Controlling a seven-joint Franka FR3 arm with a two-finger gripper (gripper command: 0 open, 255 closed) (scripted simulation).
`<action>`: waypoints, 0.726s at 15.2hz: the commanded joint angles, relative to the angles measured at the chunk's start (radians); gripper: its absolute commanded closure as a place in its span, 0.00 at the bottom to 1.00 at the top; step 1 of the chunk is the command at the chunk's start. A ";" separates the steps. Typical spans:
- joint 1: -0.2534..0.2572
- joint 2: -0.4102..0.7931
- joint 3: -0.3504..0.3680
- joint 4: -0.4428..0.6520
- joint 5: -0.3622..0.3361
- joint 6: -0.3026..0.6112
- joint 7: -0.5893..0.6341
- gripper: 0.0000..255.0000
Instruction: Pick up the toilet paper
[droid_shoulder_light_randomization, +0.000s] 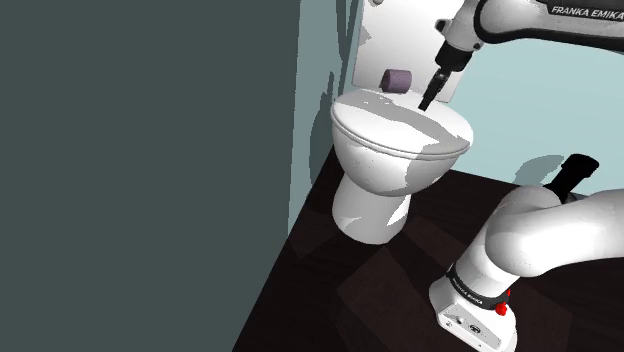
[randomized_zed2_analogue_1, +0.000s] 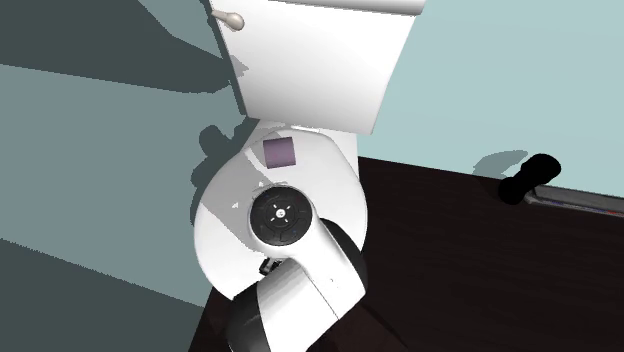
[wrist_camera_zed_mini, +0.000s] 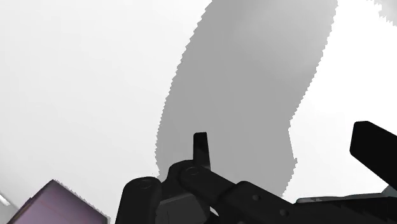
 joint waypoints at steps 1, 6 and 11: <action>0.015 0.021 -0.045 0.018 -0.049 0.023 -0.116 0.00; 0.066 0.101 -0.174 0.082 -0.150 0.109 -0.390 0.00; 0.146 0.213 -0.309 0.185 -0.202 0.207 -0.664 0.00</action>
